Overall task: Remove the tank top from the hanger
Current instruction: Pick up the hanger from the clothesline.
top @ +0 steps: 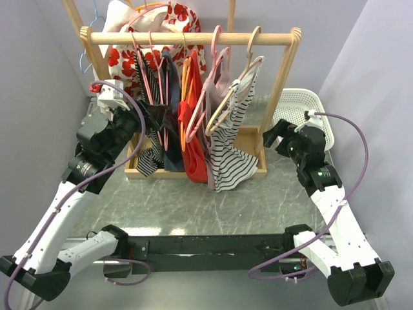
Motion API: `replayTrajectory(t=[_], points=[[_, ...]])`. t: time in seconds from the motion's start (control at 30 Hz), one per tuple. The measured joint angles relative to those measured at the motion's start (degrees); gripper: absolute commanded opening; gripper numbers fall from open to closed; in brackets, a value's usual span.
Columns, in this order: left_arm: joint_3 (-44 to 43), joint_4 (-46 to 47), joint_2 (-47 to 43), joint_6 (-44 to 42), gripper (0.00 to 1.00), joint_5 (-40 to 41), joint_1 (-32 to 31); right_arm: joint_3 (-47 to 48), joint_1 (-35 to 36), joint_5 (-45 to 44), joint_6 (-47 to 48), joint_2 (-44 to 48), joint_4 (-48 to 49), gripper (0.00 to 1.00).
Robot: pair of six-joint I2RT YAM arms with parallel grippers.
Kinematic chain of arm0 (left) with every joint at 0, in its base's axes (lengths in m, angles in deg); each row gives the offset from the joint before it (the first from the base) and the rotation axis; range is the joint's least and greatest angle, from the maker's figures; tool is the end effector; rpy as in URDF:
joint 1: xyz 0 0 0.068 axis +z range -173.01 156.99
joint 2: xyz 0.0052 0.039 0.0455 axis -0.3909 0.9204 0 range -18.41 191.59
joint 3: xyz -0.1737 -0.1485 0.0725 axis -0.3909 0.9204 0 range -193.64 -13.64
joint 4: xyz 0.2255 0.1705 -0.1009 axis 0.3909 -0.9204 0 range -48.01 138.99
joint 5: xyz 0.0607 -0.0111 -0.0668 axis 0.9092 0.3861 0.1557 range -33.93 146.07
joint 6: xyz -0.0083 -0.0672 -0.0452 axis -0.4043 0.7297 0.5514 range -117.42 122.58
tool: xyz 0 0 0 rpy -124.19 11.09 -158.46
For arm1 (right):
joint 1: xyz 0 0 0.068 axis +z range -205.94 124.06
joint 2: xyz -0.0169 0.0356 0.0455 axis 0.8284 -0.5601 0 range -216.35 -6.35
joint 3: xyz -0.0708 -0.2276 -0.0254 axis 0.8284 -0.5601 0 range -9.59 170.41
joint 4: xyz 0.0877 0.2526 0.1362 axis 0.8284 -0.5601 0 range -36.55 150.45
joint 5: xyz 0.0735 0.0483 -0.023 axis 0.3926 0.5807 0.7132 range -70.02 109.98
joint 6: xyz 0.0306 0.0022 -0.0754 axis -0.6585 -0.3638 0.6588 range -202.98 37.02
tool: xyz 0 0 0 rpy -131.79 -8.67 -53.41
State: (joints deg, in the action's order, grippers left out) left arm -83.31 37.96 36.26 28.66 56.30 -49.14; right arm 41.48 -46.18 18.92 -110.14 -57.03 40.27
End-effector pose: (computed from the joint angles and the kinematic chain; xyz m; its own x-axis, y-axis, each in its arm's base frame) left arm 0.2624 -0.1285 0.4428 -0.1363 -0.4228 -0.8959 0.4196 0.7946 -0.4388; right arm 0.2920 0.0490 0.3041 -0.3664 0.3999 -0.8401 0.0168 0.9056 0.4238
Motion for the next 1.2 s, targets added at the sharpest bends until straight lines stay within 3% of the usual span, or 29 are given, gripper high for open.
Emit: replayTrajectory(t=[0.5, 1.2], points=[[0.61, -0.07, -9.81, -1.88, 0.67, 17.09, -3.21, -1.99, 0.0, -0.31, -0.44, 0.02, 0.07, 1.0], [2.91, -0.31, -1.2, -3.39, 0.54, 31.17, -13.09, -2.01, 0.0, -1.03, -0.85, 0.24, -0.04, 1.0]])
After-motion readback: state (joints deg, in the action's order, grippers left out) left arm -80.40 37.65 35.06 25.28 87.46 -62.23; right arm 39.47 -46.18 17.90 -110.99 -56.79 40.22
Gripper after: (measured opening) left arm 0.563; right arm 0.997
